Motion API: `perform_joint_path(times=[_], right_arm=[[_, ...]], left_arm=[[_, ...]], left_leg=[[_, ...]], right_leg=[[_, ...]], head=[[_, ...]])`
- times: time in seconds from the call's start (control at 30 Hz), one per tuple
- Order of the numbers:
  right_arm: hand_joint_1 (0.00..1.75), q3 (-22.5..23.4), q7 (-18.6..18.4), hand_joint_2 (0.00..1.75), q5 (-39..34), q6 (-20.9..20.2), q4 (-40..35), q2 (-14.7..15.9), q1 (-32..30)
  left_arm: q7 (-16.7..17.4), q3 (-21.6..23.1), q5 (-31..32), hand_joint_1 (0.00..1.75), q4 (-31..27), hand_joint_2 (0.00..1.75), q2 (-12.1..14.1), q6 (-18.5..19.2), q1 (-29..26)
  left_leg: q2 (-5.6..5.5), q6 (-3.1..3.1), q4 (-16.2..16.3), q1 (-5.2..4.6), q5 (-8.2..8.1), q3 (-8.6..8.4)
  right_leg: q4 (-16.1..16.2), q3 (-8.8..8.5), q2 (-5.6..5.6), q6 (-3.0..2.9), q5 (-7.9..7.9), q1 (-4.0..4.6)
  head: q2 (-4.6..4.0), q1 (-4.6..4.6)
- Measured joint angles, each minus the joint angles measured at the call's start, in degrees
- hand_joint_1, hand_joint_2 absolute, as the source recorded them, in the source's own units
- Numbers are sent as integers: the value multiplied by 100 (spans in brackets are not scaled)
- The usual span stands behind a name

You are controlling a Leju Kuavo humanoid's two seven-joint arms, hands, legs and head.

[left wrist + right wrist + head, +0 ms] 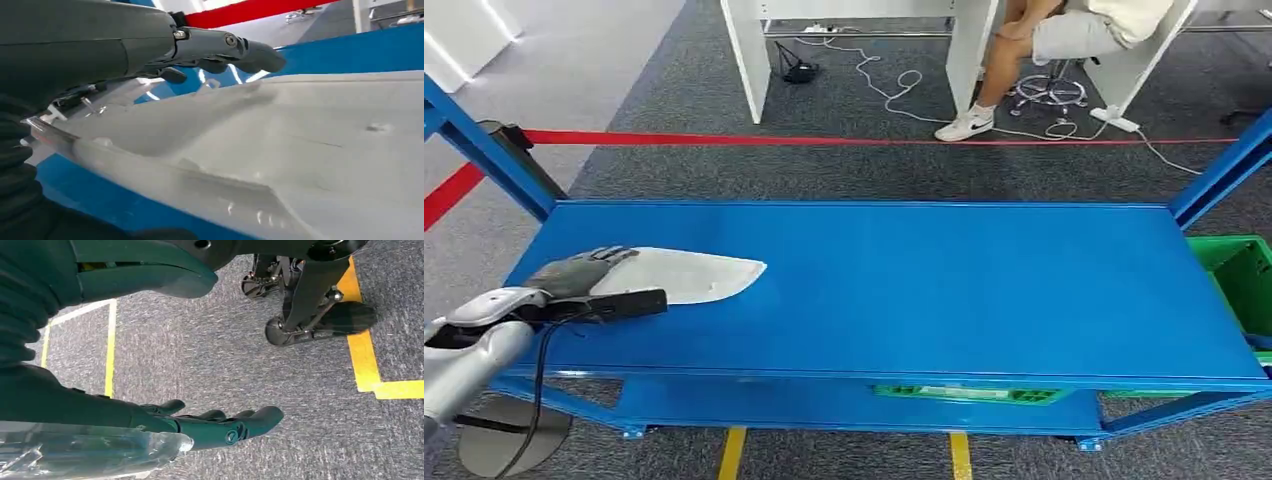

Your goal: Take the parts from the cabinet and place them on the table.

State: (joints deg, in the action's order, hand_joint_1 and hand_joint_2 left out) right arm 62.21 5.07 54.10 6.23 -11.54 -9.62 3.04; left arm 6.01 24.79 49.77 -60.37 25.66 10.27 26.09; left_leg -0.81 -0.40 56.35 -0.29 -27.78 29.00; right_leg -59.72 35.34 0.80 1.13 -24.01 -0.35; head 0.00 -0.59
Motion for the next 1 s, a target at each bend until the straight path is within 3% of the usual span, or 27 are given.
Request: perform_joint_path(times=[0.4,0.5,0.63,0.83,0.9,1.0], right_arm=[[0,2,55,175,46,-15,-2,0,-1],[0,2,79,175,66,-26,-2,0,1],[0,2,114,175,112,-50,-2,0,-1],[0,2,153,175,168,-74,-2,0,1],[0,2,175,175,195,-81,-2,0,2],[0,2,181,175,245,-103,-2,0,5]], left_arm=[[-177,74,-124,175,238,175,-7,-684,-150],[-396,17,-179,175,223,175,-44,-1093,-272],[-743,-151,-157,175,-90,175,-164,-1692,-688],[-982,-378,-297,175,-479,175,-273,-1799,-1073],[-1172,-450,-317,175,-584,175,-308,-2064,-1201],[-1627,-693,-371,175,-831,175,-442,-2816,-1499]], left_leg=[[0,-10,0,0,8,-1],[1,-10,0,0,7,-3],[2,-10,0,-3,7,-8],[2,-9,0,-3,6,0],[4,-9,0,-3,6,4],[5,-9,0,-3,5,5]], right_leg=[[0,-2,-3,-6,5,1],[0,-2,-1,-6,4,0],[1,5,2,-6,4,0],[2,14,7,-5,4,0],[2,18,4,-5,4,0],[2,21,8,-5,4,1]], head=[[0,2],[0,-2],[0,0],[0,0],[0,2],[0,-2]])
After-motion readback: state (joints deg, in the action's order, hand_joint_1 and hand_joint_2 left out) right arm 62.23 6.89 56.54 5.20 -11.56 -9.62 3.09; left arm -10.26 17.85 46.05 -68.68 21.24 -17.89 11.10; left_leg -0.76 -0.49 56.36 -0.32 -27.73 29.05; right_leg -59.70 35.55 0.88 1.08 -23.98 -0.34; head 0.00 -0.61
